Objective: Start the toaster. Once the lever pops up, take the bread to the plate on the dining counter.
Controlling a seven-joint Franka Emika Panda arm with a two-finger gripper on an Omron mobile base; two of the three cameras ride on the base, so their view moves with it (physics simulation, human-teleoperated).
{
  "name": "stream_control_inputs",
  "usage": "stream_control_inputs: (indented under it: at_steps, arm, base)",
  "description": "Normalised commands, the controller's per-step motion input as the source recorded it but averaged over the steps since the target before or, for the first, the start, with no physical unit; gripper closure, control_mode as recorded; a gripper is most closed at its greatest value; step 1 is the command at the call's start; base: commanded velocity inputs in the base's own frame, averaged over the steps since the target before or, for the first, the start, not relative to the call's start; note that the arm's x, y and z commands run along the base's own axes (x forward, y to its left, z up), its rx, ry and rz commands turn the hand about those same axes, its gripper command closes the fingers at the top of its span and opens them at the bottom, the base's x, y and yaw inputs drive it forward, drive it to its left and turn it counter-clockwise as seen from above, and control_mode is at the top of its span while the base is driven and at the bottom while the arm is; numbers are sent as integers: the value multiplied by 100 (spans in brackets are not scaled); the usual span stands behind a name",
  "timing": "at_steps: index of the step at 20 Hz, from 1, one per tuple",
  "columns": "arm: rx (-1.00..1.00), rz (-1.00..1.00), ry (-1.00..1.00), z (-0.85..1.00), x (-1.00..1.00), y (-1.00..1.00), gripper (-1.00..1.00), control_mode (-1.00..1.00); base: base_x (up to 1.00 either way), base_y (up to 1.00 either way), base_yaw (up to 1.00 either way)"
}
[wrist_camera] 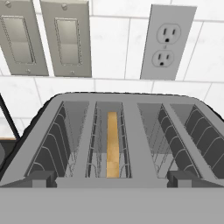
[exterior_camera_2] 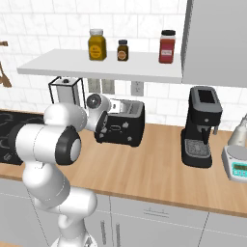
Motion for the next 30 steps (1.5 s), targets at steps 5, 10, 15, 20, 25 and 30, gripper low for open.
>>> stream_control_inputs:
  at_steps: [5, 10, 15, 20, 25, 30]
  arm:
    - [0, 0, 0, 0, 0, 0, -100, -100]
    - [0, 0, 0, 0, 0, 0, -100, -100]
    - [0, 0, 0, 0, 0, 0, -100, -100]
    - [0, 0, 0, 0, 0, 0, -100, -100]
    - [0, 0, 0, 0, 0, 0, -100, -100]
    - [0, 0, 0, 0, 0, 0, -100, -100]
  base:
    - [0, 0, 0]
    - [0, 0, 0]
    - [0, 0, 0]
    - [0, 0, 0]
    - [0, 0, 0]
    - [0, 0, 0]
